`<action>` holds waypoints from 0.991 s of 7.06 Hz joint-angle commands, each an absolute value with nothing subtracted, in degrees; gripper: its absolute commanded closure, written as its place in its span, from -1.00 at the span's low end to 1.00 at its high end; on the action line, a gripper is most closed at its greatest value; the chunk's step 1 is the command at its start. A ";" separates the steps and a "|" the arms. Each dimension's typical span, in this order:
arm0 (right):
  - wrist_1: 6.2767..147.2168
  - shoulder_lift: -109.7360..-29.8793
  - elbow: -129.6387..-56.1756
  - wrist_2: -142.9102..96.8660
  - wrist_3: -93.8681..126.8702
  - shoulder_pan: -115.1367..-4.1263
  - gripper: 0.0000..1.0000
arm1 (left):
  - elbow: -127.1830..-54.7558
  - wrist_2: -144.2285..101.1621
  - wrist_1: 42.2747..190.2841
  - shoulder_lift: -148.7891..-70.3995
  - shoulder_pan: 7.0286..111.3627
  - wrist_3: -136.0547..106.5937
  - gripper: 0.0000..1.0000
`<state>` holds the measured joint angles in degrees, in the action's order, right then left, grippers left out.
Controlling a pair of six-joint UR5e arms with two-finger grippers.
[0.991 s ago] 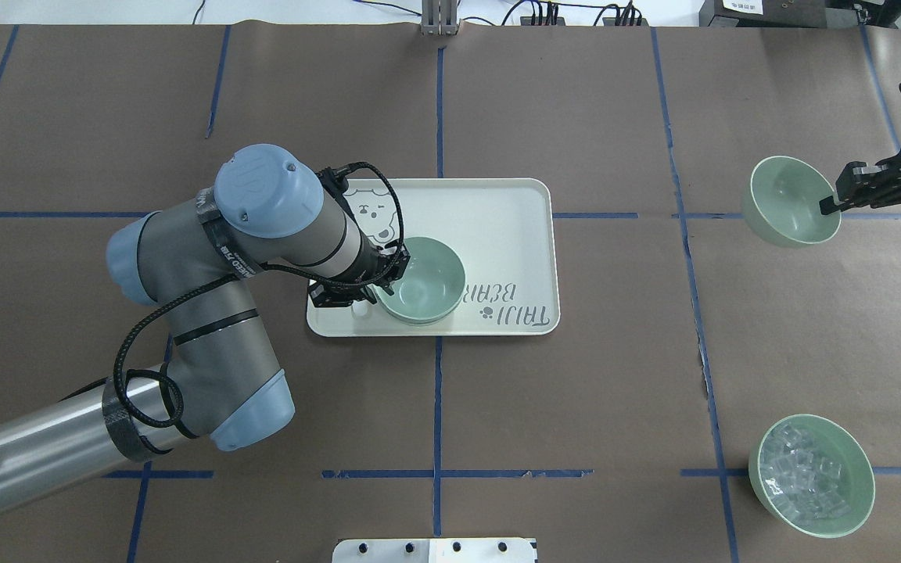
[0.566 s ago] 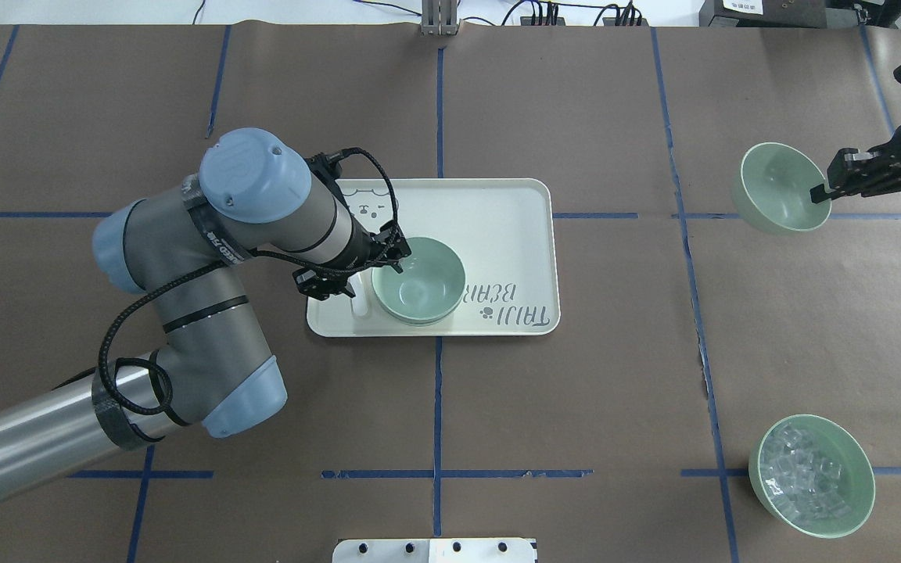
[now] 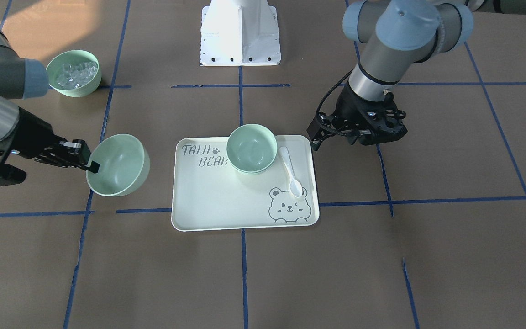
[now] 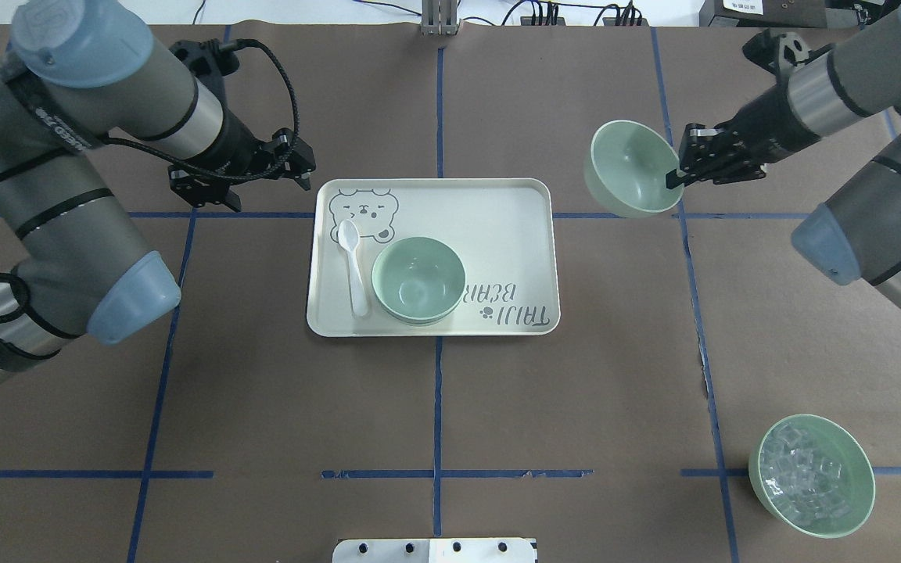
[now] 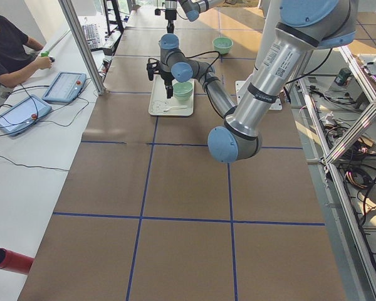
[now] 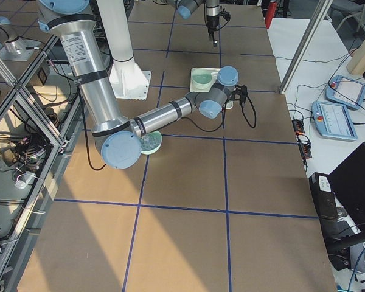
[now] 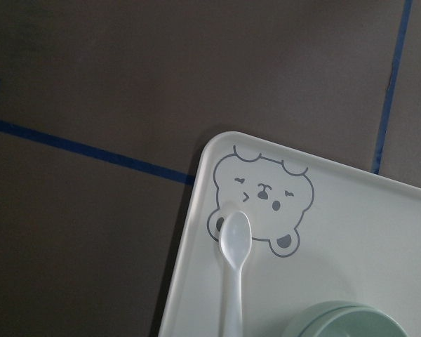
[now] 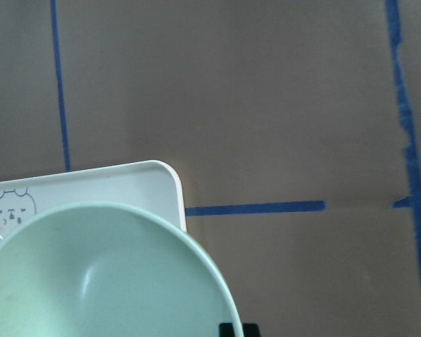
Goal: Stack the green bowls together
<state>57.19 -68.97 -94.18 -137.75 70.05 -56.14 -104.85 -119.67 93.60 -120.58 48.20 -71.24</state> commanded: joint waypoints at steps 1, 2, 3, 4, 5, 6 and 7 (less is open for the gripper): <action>66.80 -62.17 -98.06 -130.81 75.05 -48.02 1.00 | -106.35 -122.50 93.43 -115.86 53.50 -60.87 -1.00; 74.37 -56.74 -99.13 -124.34 75.06 -43.38 1.00 | -106.26 -123.22 93.43 -114.53 55.53 -57.95 -1.00; 79.32 -52.95 -98.79 -119.75 75.06 -39.50 1.00 | -106.17 -123.22 93.51 -113.39 56.59 -55.74 -1.00; 80.84 -52.04 -98.44 -115.88 75.06 -36.24 1.00 | -105.74 -123.22 93.52 -113.03 57.56 -54.07 -1.00; 80.95 -51.34 -97.48 -113.49 75.06 -34.21 1.00 | -105.65 -123.31 93.60 -112.51 57.83 -53.44 -1.00; 81.12 -51.07 -96.86 -113.38 74.97 -33.58 1.00 | -105.56 -123.75 93.69 -112.33 57.92 -53.44 -1.00; 81.73 -50.54 -96.59 -112.94 75.06 -32.97 1.00 | -105.56 -123.75 93.78 -112.15 58.09 -53.44 -1.00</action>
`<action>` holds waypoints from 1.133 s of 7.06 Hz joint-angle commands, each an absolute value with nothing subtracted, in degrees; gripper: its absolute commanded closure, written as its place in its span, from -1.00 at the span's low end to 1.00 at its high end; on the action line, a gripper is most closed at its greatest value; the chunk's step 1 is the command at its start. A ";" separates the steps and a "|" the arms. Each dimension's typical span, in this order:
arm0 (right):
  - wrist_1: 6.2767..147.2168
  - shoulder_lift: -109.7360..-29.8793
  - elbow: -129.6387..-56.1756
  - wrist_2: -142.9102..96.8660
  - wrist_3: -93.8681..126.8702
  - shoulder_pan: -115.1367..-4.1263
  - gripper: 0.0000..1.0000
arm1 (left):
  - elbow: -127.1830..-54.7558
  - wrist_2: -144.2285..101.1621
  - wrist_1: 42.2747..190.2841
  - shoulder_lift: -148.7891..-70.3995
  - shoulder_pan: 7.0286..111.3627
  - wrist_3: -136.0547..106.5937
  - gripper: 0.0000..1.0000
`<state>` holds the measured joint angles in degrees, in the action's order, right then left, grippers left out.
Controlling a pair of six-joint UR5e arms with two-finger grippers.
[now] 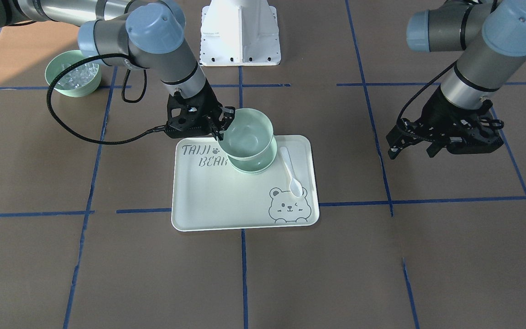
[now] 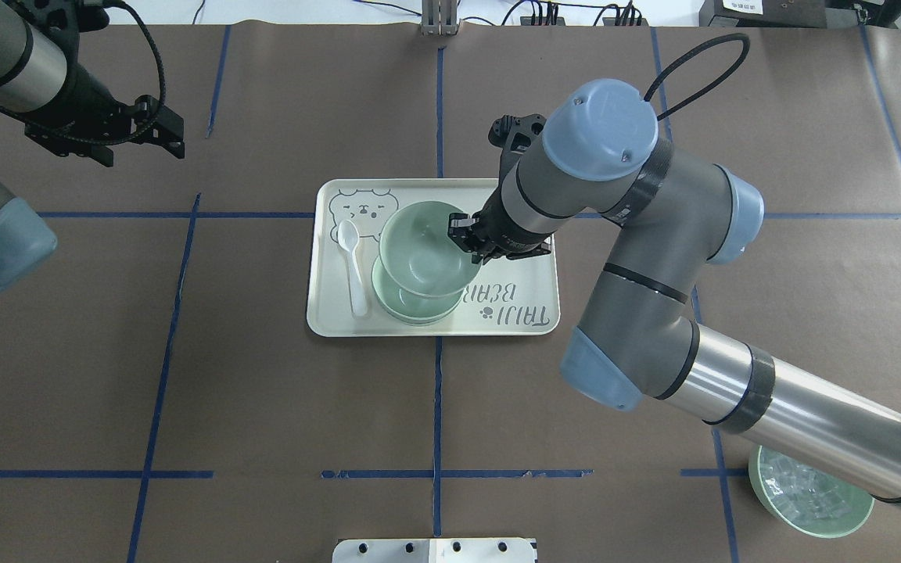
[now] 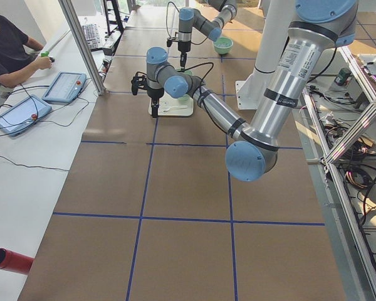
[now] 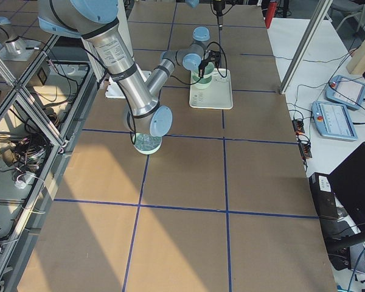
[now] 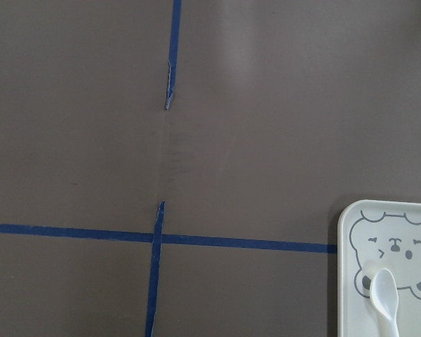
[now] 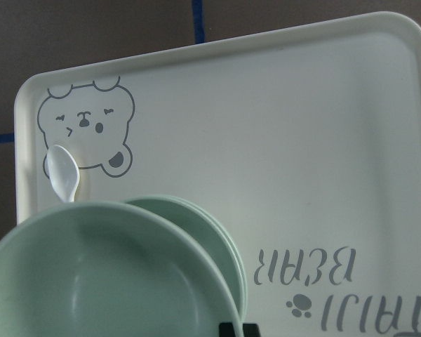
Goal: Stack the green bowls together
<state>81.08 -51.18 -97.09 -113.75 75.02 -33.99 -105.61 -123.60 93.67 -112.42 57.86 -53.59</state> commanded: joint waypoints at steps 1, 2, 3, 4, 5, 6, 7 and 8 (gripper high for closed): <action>81.83 -49.41 -94.76 -112.07 74.97 -32.70 1.00 | -105.56 -123.84 93.78 -112.15 58.18 -53.44 -1.00; 81.83 -49.05 -94.14 -112.06 74.97 -32.70 1.00 | -105.47 -123.75 93.78 -112.06 58.18 -53.44 -1.00; 81.83 -49.13 -93.87 -112.06 74.97 -32.70 1.00 | -105.47 -123.75 93.78 -112.06 58.18 -53.44 -1.00; 81.83 -49.13 -93.87 -112.06 74.97 -32.70 1.00 | -105.47 -123.84 93.78 -112.06 58.18 -53.44 -1.00; 81.83 -49.04 -93.52 -111.97 74.97 -32.70 0.20 | -105.47 -123.75 93.87 -112.06 58.18 -53.44 -1.00; 81.74 -49.04 -93.69 -110.32 74.88 -32.70 -0.99 | -105.38 -123.75 93.87 -112.06 58.18 -53.44 -1.00; 81.74 -48.96 -93.60 -109.61 75.06 -32.61 -1.00 | -105.29 -123.75 93.87 -112.06 58.18 -53.44 -1.00; 81.74 -48.96 -93.78 -109.77 74.97 -32.61 -1.00 | -105.29 -123.84 93.87 -112.06 58.18 -53.44 -1.00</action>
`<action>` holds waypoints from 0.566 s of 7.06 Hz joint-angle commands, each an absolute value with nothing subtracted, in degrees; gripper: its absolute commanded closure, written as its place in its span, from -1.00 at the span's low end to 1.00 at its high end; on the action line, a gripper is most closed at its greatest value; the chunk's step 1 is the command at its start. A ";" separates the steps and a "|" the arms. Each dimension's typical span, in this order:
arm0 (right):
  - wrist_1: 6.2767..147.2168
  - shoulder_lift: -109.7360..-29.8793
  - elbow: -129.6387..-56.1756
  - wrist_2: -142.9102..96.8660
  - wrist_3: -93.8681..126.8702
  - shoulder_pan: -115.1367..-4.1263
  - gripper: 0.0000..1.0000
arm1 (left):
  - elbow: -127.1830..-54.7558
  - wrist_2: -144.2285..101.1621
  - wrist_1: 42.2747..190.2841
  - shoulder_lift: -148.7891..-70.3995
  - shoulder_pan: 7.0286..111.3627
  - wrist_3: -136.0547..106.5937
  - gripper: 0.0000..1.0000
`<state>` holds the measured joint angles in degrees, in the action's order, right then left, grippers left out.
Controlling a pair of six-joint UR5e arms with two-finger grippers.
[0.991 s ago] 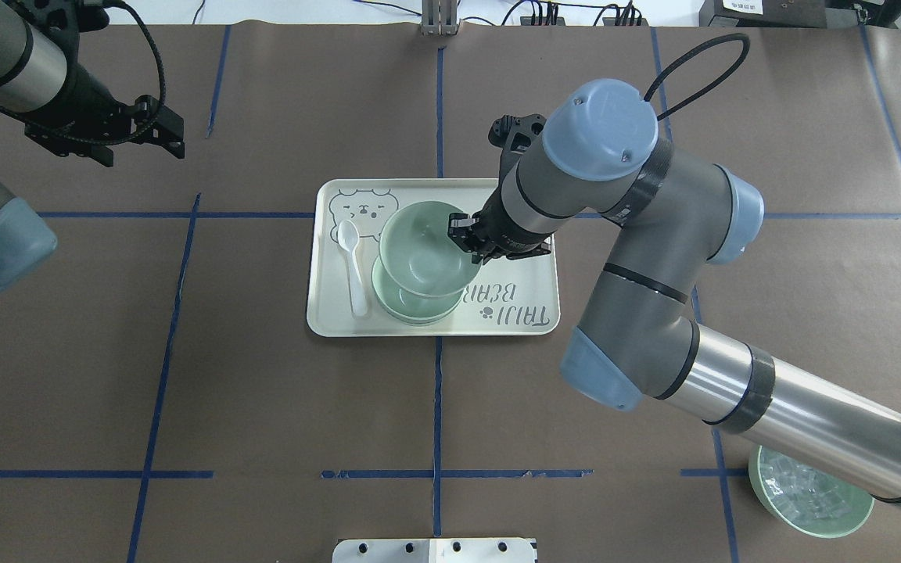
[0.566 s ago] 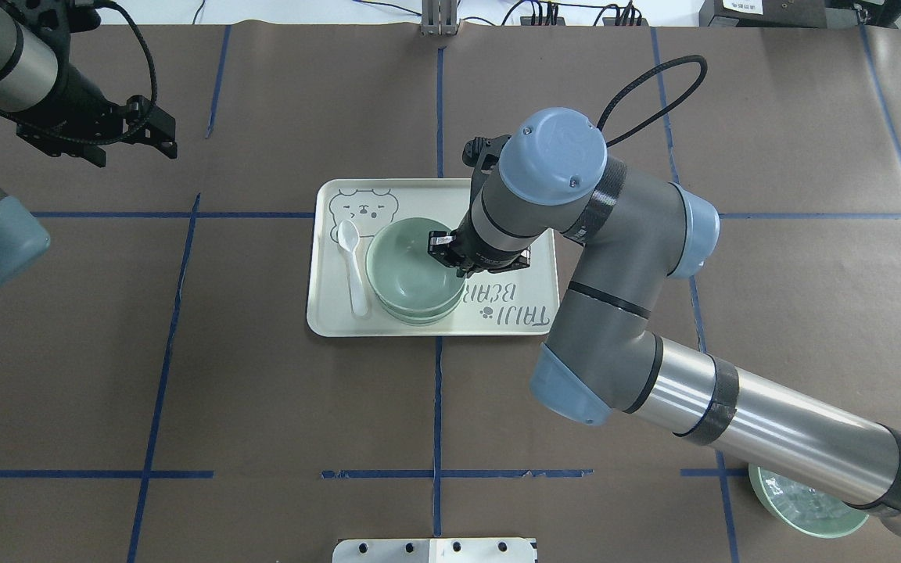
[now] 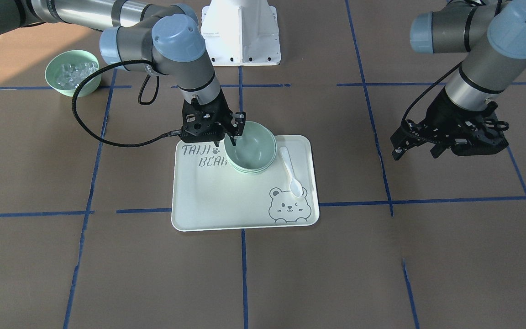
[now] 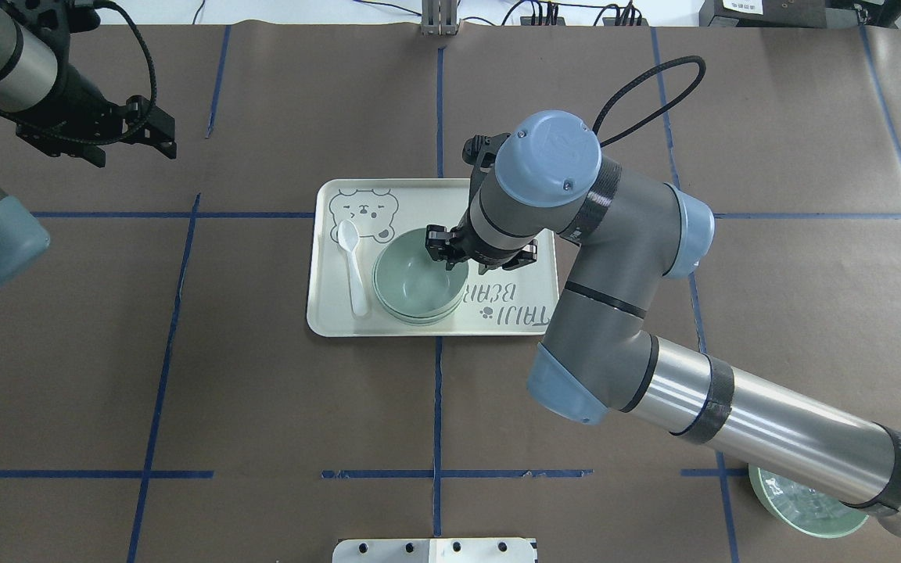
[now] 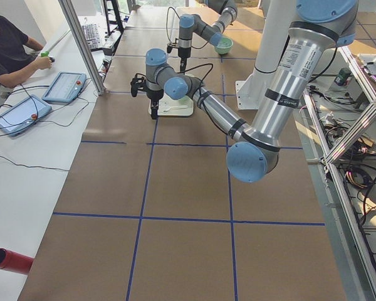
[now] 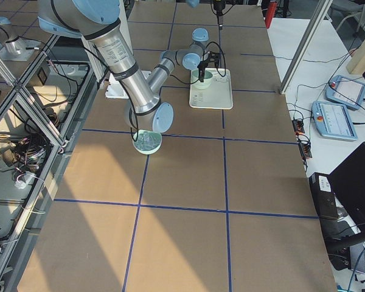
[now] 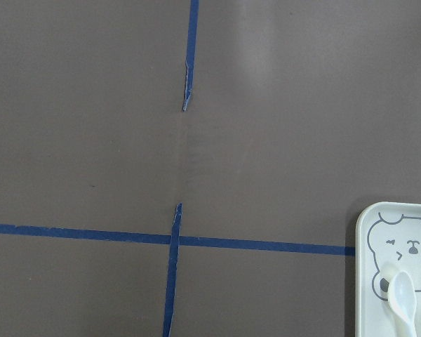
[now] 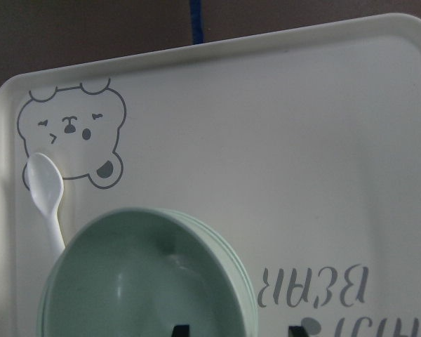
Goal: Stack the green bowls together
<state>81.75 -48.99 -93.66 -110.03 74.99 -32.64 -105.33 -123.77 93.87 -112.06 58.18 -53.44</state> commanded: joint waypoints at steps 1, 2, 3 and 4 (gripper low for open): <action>81.91 -49.30 -94.13 -110.04 74.88 -32.87 -1.00 | -105.21 -123.75 93.87 -111.97 58.18 -53.44 -1.00; 86.09 -50.35 -96.31 -111.17 73.75 -35.22 -1.00 | -105.29 -123.75 93.95 -111.45 58.27 -53.26 -1.00; 92.66 -52.01 -101.37 -112.66 67.91 -37.68 -1.00 | -105.29 -124.79 93.43 -111.27 59.75 -48.91 -1.00; 96.73 -56.21 -107.78 -114.33 62.11 -40.75 -1.00 | -105.29 -126.63 93.43 -109.18 61.77 -44.87 -1.00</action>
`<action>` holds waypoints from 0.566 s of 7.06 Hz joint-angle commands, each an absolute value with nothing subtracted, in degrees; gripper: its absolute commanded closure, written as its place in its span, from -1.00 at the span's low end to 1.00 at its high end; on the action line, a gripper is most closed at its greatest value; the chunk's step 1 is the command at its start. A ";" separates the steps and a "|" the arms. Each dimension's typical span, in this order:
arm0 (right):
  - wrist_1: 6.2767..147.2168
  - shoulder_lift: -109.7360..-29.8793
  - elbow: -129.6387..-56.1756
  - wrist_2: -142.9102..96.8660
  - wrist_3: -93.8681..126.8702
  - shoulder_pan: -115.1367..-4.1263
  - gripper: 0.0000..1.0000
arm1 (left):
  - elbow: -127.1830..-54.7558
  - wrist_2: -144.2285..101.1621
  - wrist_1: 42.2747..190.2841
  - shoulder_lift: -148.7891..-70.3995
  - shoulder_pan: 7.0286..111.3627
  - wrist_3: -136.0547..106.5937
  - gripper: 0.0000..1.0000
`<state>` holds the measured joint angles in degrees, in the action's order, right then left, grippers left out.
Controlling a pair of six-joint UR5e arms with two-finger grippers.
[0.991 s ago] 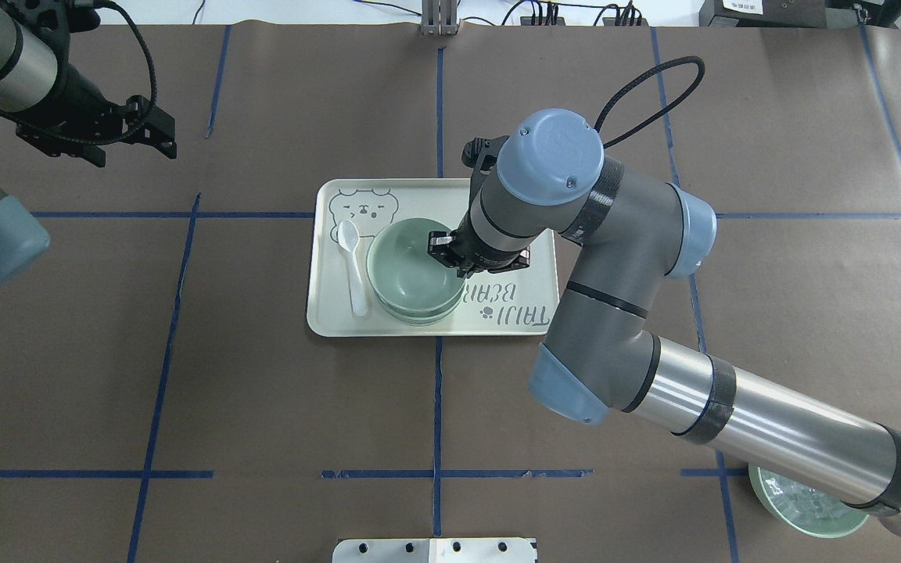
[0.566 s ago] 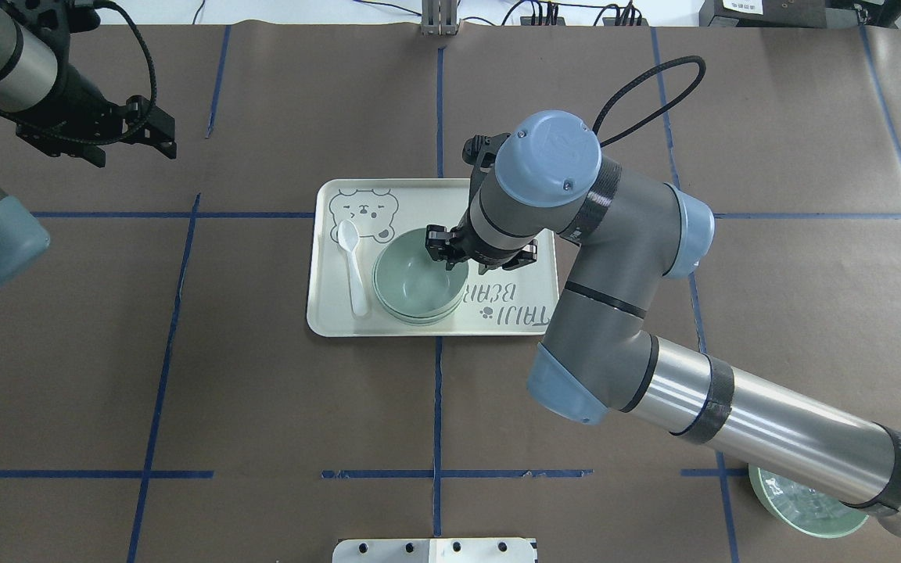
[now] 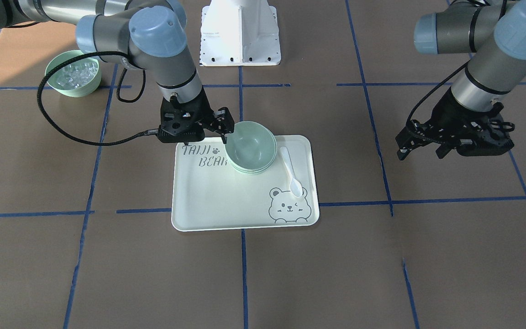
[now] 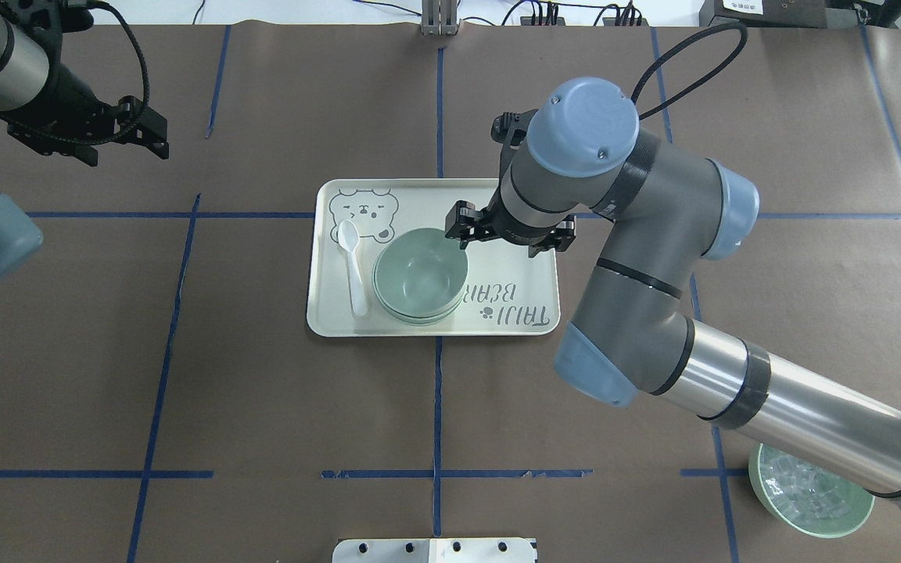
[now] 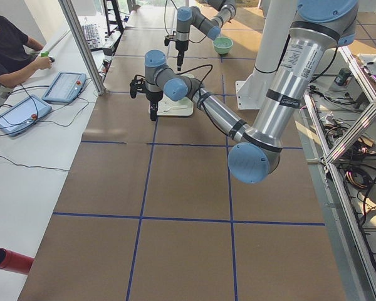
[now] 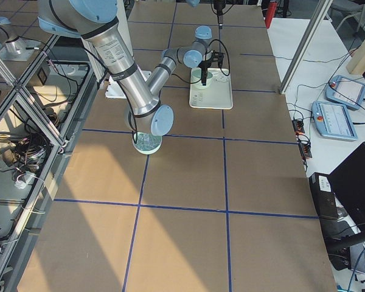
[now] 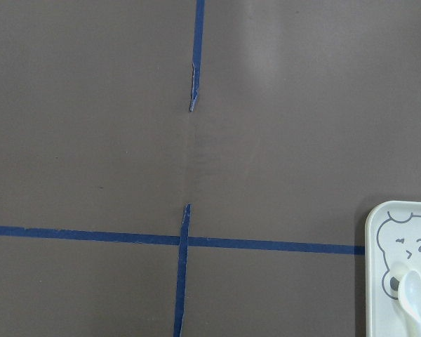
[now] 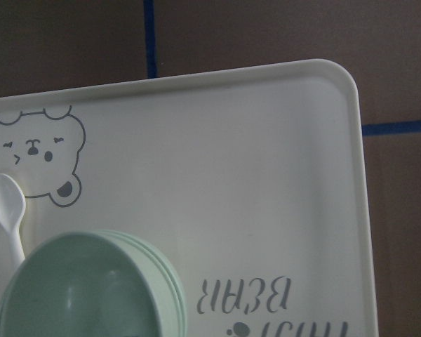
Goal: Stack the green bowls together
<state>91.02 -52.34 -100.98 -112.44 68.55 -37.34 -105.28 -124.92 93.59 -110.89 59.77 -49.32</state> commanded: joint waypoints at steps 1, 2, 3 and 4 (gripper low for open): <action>96.77 -60.08 -110.63 -117.13 57.61 -44.09 -1.00 | -105.21 -126.91 93.34 -107.59 63.27 -40.39 -1.00; 96.51 -64.47 -112.13 -121.16 51.13 -48.73 -1.00 | -105.21 -126.91 93.08 -105.40 66.41 -34.43 -1.00; 96.24 -68.95 -112.41 -124.59 43.93 -53.48 -1.00 | -104.25 -128.39 93.16 -103.12 69.58 -28.28 -1.00; 96.33 -73.78 -112.15 -127.33 34.81 -59.09 -1.00 | -102.50 -131.71 93.08 -101.53 72.65 -22.30 -1.00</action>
<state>96.31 -67.89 -111.90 -123.50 45.18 -52.52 -104.16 -128.65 93.15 -103.84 68.81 -29.82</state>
